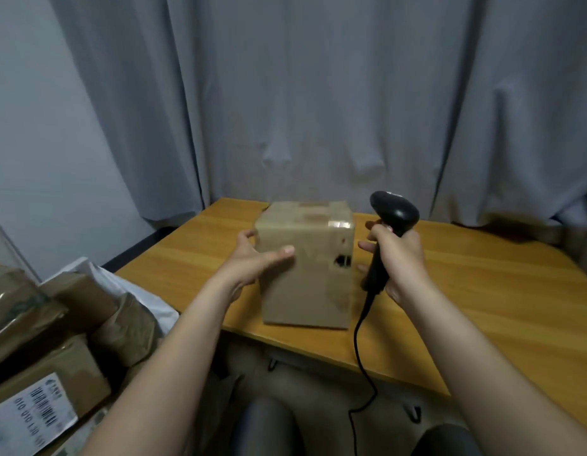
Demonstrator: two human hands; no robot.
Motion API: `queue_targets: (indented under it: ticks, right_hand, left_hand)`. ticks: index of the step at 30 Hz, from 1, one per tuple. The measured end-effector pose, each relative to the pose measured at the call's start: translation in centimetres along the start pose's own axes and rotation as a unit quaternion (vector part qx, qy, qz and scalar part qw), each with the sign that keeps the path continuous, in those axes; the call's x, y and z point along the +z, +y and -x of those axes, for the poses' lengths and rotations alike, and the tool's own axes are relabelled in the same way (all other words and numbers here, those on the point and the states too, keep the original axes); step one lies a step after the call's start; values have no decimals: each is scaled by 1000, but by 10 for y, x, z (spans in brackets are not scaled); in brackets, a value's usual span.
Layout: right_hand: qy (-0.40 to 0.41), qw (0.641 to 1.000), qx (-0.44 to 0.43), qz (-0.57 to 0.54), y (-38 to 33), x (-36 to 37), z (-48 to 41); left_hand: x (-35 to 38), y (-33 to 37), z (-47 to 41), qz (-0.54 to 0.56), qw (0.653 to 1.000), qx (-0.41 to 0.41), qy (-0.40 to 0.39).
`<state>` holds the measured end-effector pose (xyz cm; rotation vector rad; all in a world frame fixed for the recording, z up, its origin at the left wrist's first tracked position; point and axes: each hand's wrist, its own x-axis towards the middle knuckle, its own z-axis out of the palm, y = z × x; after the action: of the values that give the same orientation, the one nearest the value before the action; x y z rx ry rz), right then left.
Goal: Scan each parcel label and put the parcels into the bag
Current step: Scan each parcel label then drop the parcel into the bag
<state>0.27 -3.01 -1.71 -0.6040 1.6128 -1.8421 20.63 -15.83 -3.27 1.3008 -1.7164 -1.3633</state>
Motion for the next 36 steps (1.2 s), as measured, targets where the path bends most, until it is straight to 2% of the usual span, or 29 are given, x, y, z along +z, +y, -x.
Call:
queue_targets:
  ticks: [3, 6, 9, 15, 17, 21, 23, 33, 36]
  right_hand:
    - [-16, 1000, -1, 4, -6, -4, 14]
    - [-44, 998, -12, 44, -9, -1, 25]
    - [-37, 997, -38, 59, -10, 2, 32]
    - [10, 998, -55, 35, -11, -9, 36]
    - [-3, 998, -41, 43, -9, -15, 38]
    - [-10, 997, 6, 72, 8, -25, 41]
    - [-12, 996, 5, 87, 18, -27, 41]
    - [-18, 993, 12, 115, 30, -28, 39]
    - [-11, 993, 19, 116, 32, -35, 37]
  left_hand:
    - [-7, 22, 23, 22, 1000, 13, 5]
    - [-5, 31, 36, -2, 999, -31, -16]
    - [4, 31, 42, 5, 999, -34, 29]
    - [7, 21, 43, 35, 994, 81, 61]
    - [7, 14, 46, -5, 998, 57, 37]
    - [9, -1, 51, -125, 987, -82, -57]
    - [10, -2, 50, -154, 981, -97, -60]
    - [19, 9, 50, -2, 993, -122, 5]
    - [24, 28, 53, 34, 998, -54, 1]
